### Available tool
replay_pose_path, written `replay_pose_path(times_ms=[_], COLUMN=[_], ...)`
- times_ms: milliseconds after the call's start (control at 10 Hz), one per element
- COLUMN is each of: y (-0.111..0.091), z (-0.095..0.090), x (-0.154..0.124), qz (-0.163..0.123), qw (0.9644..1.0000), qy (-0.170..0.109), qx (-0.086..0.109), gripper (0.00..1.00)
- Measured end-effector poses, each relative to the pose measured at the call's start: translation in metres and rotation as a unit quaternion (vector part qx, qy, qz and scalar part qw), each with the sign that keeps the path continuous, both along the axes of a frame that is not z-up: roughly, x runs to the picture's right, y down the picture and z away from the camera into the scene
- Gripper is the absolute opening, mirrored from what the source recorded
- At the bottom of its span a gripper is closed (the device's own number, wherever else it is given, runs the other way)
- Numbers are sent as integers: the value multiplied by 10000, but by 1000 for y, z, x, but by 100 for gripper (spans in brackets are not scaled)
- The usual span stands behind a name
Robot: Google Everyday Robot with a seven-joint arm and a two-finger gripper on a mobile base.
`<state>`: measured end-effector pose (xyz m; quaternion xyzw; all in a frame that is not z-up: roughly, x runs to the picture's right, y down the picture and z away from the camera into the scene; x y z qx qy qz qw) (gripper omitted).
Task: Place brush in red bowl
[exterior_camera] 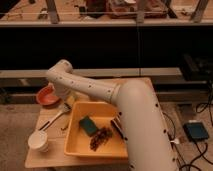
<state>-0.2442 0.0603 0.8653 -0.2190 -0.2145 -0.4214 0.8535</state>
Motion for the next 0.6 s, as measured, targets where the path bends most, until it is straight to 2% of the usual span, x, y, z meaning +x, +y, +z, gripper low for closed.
replay_pose_path(times_ms=[600], y=[11], z=[22], x=[5], qz=[43], qw=[9999], qy=[49], qx=[-145], gripper=[80])
